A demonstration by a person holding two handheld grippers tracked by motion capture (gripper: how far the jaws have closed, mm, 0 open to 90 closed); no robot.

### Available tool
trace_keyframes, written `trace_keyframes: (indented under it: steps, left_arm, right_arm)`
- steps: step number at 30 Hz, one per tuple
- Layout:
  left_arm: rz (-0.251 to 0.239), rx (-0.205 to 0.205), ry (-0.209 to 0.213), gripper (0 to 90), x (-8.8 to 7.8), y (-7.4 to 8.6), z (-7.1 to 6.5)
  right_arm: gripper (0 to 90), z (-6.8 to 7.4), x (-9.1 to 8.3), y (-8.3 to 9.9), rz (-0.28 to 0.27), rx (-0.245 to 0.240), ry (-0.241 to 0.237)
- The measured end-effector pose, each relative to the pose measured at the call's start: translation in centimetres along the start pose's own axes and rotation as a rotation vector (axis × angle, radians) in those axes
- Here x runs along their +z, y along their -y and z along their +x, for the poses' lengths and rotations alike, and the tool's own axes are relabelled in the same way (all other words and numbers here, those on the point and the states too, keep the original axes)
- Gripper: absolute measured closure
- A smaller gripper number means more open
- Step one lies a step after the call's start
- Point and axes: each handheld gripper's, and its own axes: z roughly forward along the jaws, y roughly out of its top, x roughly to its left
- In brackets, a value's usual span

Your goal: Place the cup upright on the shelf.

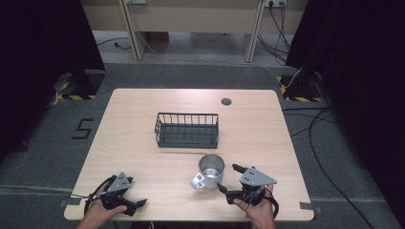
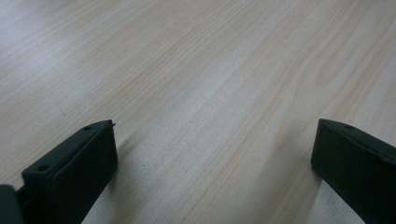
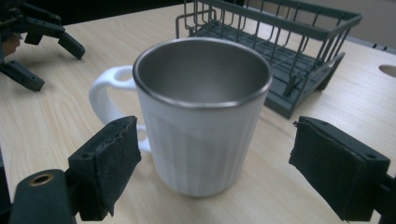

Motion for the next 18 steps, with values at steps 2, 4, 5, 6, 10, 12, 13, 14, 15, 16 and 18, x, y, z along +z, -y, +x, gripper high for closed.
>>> trace_keyframes:
  steps: [2, 4, 5, 6, 10, 12, 13, 14, 15, 16, 18]
  left_arm:
    - [0.0, 0.001, 0.0, 0.0, 0.0, 0.0, 0.0]
    - [0.0, 0.001, 0.0, 0.0, 0.0, 0.0, 0.0]
    - [0.001, 0.001, 0.0, 0.0, 0.0, 0.0, 0.0]
    - [0.0, 0.0, 0.0, 0.0, 0.0, 0.0, 0.0]
    - [0.0, 0.001, 0.0, 0.0, 0.0, 0.0, 0.0]
    - [0.0, 0.0, 0.0, 0.0, 0.0, 0.0, 0.0]
    - [0.0, 0.001, 0.0, 0.0, 0.0, 0.0, 0.0]
    - [0.0, 0.0, 0.0, 0.0, 0.0, 0.0, 0.0]
    - [0.0, 0.001, 0.0, 0.0, 0.0, 0.0, 0.0]
    - [0.0, 0.001, 0.0, 0.0, 0.0, 0.0, 0.0]
    - [0.0, 0.0, 0.001, 0.0, 0.0, 0.0, 0.0]
  right_arm:
    - [15.1, 0.0, 0.2, -0.2, -0.008, -0.003, 0.0]
    - [15.1, -0.2, 0.7, -0.7, -0.024, -0.004, -0.008]
    - [15.1, -0.2, 0.8, -0.8, -0.028, -0.006, -0.011]
    - [15.1, -0.2, 1.0, -0.9, -0.029, -0.008, -0.014]
    - [15.1, -0.2, 1.5, -1.0, -0.024, -0.017, -0.023]
    - [14.4, -0.2, 1.8, -0.9, -0.021, -0.016, -0.028]
    - [14.4, -0.2, 2.3, -0.8, -0.02, -0.011, -0.047]
    - [14.1, -0.2, 2.4, -0.8, -0.021, -0.011, -0.052]
    - [12.6, -0.2, 2.7, -0.9, -0.019, -0.017, -0.054]
    - [12.6, -0.2, 2.7, -0.9, -0.019, -0.017, -0.054]
    - [8.9, -0.2, 3.5, -1.0, -0.022, -0.022, -0.055]
